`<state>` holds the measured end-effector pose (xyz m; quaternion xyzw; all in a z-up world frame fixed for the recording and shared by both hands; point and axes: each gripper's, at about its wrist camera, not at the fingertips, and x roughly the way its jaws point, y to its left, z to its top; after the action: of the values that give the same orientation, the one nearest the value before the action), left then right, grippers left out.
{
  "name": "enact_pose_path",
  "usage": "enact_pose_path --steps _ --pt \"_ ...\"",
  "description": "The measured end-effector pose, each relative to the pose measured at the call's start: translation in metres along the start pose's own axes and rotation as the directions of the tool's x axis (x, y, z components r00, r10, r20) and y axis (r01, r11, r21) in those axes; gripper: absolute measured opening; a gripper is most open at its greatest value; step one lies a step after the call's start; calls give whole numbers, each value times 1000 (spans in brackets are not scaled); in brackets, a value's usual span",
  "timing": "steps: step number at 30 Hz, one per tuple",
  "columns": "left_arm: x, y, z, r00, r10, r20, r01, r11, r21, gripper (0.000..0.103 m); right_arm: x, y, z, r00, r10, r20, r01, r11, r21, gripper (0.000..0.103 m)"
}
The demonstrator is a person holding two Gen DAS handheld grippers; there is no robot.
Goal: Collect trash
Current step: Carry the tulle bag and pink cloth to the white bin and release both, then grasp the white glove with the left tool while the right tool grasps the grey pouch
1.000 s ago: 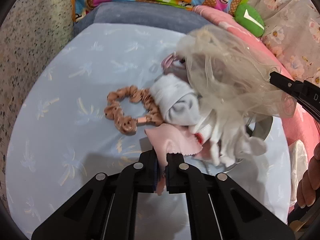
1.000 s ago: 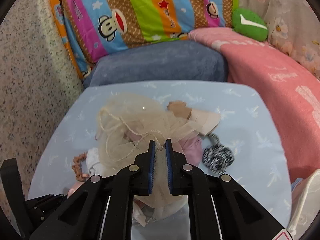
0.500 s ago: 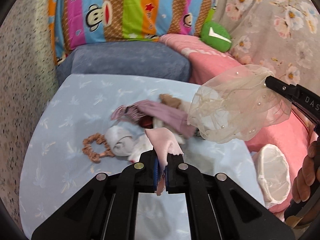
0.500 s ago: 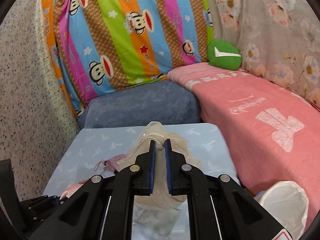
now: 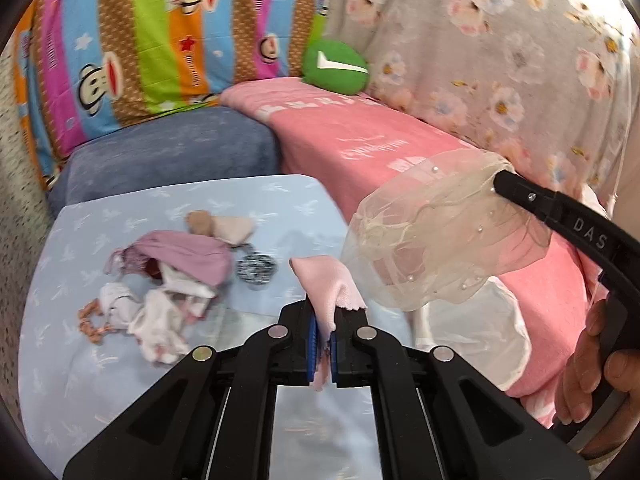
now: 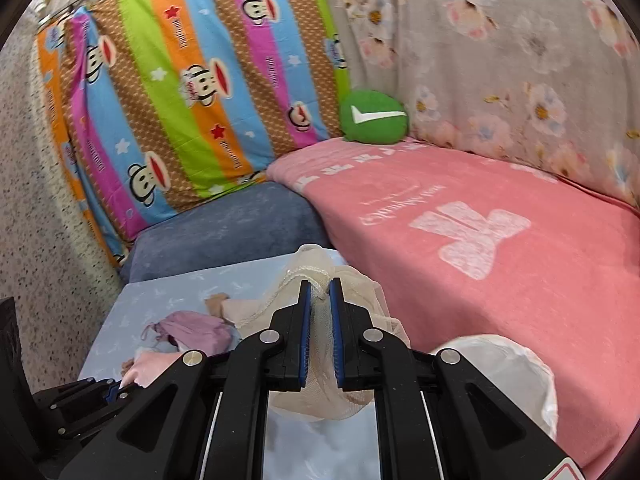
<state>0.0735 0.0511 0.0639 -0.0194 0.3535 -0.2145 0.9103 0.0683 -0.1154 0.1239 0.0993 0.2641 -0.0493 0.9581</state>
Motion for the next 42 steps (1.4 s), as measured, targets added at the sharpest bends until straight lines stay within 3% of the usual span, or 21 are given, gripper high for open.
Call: enact_pose_path --steps 12,23,24,26,28,30,42 --pt "34 -103 -1 992 -115 -42 121 980 160 5 -19 -110 -29 992 -116 -42 120 986 112 9" --pt "62 -156 -7 979 -167 -117 189 957 221 7 -20 -160 -46 987 -144 -73 154 973 174 22" --pt "64 -157 -8 979 -163 -121 186 958 219 8 -21 -162 -46 987 -145 -72 156 972 178 24" --pt "68 -158 -10 981 -149 -126 174 960 219 21 -23 -165 -47 987 -147 -65 157 970 187 33" --pt "68 -159 -12 984 -134 -116 157 964 215 51 -25 -167 -48 986 -153 -60 162 968 192 37" --pt "66 -159 -13 988 -127 -93 144 966 213 62 -27 -170 -49 986 -153 -58 162 967 197 38" --pt "61 -153 -12 994 -84 -68 97 971 220 62 -29 -156 -56 989 -130 -68 140 974 177 47"
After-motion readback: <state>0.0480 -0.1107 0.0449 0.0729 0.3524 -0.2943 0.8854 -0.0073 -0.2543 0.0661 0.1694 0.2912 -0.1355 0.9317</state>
